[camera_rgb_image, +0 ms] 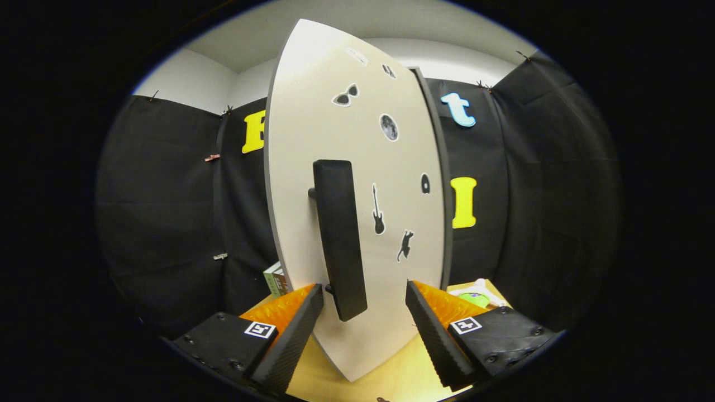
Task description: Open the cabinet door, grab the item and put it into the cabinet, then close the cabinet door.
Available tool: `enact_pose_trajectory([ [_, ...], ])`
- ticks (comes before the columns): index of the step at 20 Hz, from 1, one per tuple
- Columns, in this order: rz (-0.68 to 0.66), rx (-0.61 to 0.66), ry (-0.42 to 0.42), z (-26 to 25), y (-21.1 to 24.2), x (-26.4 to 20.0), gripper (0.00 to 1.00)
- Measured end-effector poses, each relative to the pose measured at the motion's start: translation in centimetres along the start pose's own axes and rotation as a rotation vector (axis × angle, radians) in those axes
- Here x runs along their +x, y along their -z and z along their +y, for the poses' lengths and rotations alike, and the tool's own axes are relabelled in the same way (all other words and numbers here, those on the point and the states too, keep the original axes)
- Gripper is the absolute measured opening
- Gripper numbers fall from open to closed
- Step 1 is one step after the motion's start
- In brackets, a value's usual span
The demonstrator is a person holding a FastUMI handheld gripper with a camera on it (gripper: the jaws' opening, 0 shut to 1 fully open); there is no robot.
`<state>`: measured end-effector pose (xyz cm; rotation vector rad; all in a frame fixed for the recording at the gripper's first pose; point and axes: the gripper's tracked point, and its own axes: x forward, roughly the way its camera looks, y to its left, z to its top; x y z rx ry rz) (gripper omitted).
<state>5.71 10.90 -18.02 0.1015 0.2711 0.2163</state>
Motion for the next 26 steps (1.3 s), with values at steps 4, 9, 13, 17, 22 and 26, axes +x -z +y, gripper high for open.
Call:
enact_pose_trajectory([
  [4,-0.012,-0.042,-0.094,4.3,-0.8,1.7,0.98],
  [9,-0.082,-0.075,-0.042,3.4,-5.7,2.4,0.97],
  [13,-0.145,-0.091,0.120,0.1,-7.2,2.5,0.98],
  [17,-0.156,-0.128,0.204,-1.8,-7.7,1.2,0.98],
  [22,-0.161,-0.133,0.194,-1.3,-7.7,-0.5,0.98],
  [26,-0.160,-0.134,0.204,-1.4,-7.9,-1.5,0.98],
])
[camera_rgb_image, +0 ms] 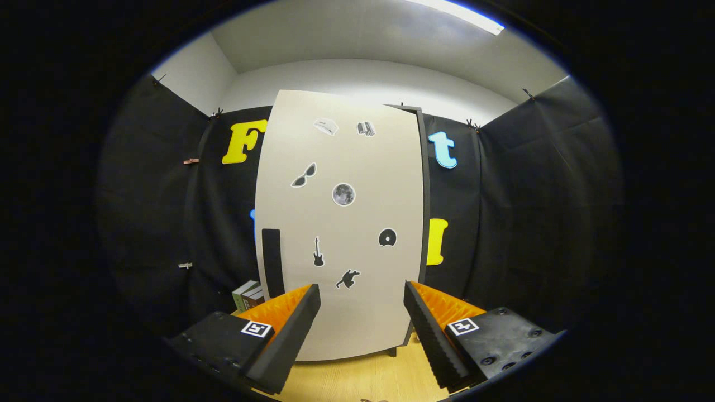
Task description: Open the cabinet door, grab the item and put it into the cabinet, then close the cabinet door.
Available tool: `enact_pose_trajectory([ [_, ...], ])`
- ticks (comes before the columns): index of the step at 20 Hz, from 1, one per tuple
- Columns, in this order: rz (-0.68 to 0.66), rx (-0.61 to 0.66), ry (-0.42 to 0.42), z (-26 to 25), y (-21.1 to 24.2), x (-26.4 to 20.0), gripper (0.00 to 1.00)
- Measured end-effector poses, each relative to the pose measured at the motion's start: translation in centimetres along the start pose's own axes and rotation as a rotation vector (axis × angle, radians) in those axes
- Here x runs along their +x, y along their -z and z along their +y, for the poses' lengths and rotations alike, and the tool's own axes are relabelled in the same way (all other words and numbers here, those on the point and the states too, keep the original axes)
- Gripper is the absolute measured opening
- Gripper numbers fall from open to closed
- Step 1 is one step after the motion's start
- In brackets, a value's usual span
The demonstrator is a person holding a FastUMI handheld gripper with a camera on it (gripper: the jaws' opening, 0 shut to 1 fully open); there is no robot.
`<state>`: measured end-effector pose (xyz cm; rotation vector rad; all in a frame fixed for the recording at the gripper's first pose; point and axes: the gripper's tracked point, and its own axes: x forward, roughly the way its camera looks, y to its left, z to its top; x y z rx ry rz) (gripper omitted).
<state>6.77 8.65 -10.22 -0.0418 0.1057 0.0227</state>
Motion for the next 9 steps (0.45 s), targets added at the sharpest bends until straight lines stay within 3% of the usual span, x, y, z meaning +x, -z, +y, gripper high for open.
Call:
enact_pose_trajectory([
  [9,0.010,-0.009,0.001,-0.6,-0.1,-1.3,0.98],
])
